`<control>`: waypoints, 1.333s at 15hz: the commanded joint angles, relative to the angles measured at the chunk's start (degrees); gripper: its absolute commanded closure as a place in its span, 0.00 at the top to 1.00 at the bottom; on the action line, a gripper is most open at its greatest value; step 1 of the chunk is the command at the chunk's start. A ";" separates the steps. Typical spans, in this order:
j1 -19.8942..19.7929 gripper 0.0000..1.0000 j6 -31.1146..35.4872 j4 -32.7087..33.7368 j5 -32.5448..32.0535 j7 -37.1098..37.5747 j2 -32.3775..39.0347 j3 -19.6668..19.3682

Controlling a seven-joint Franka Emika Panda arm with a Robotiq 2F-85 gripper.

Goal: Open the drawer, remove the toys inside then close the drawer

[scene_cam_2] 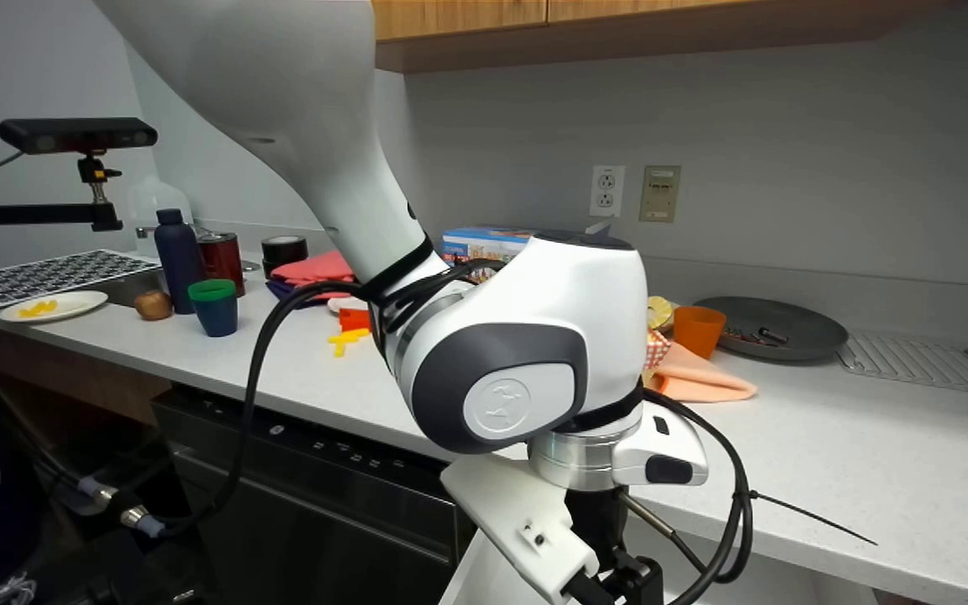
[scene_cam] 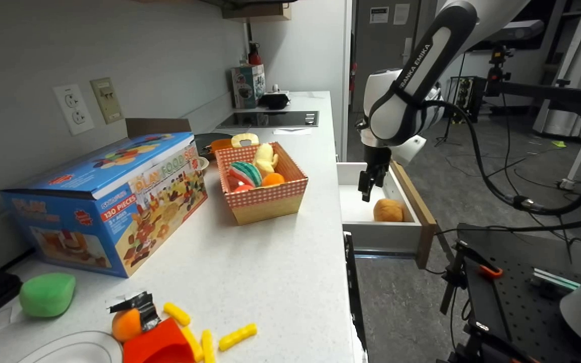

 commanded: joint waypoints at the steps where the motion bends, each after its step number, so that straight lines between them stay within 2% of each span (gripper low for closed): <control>1: -0.67 1.00 -2.02 2.45 -0.41 0.71 2.74 -0.12; 10: -0.80 1.00 -3.58 8.46 -1.50 3.67 12.84 -2.20; 11: -1.04 0.75 -4.37 9.04 -1.41 3.79 13.72 -2.36; 13: -0.93 0.66 -5.70 10.00 -1.84 4.43 15.25 -3.14; 16: -1.11 0.41 -7.65 11.37 -1.55 5.48 16.13 -3.37; 20: -1.20 0.14 -8.85 9.63 -1.40 5.40 13.10 -3.21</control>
